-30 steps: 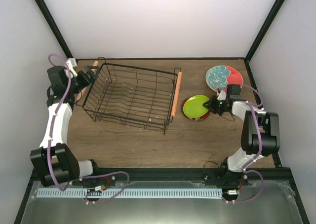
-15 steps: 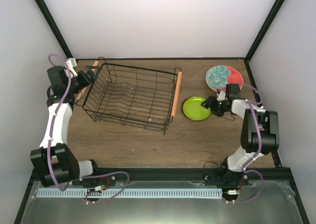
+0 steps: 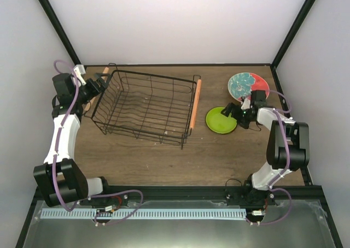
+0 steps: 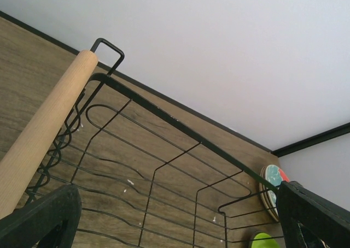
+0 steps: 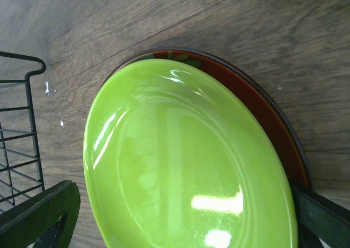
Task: Unload the plates from the dish rack
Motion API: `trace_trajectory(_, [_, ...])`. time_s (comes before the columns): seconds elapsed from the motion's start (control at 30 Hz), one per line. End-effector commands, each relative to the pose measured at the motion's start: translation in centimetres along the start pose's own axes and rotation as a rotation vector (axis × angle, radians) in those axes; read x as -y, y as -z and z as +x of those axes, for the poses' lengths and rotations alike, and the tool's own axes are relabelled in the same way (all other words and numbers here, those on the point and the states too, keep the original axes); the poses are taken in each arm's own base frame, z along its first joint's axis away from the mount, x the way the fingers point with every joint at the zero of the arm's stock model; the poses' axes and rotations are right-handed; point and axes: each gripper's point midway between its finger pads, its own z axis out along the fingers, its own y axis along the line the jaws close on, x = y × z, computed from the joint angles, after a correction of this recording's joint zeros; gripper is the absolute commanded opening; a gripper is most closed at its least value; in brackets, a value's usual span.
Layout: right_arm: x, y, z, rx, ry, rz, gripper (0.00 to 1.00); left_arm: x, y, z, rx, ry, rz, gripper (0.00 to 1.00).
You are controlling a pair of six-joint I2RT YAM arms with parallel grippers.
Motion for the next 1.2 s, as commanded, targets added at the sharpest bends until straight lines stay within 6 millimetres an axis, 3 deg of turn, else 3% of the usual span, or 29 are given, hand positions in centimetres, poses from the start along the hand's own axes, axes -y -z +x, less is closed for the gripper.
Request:
trace_trajectory(0.0, [-0.9, 2.3, -1.7, 0.060, 0.038, 0.029, 1.00, 0.2, 0.0, 0.3, -0.006, 0.000, 0.014, 1.00])
trace_trajectory(0.2, [-1.4, 4.5, -3.1, 0.094, 0.075, 0.090, 1.00, 0.2, -0.1, 0.3, -0.005, 0.005, 0.016, 1.00])
trace_trajectory(0.63, [-0.9, 4.9, -3.2, 0.109, 0.061, 0.132, 1.00, 0.5, 0.0, 0.5, -0.009, 0.001, 0.023, 1.00])
trace_trajectory(0.87, [-1.3, 8.1, -5.1, 0.281, 0.017, 0.173, 1.00, 0.5, -0.2, 0.6, -0.013, -0.001, 0.021, 1.00])
trace_trajectory(1.17, [-1.5, 9.1, -4.4, 0.312, 0.023, 0.167, 1.00, 0.6, -0.3, 0.9, -0.021, -0.004, 0.024, 1.00])
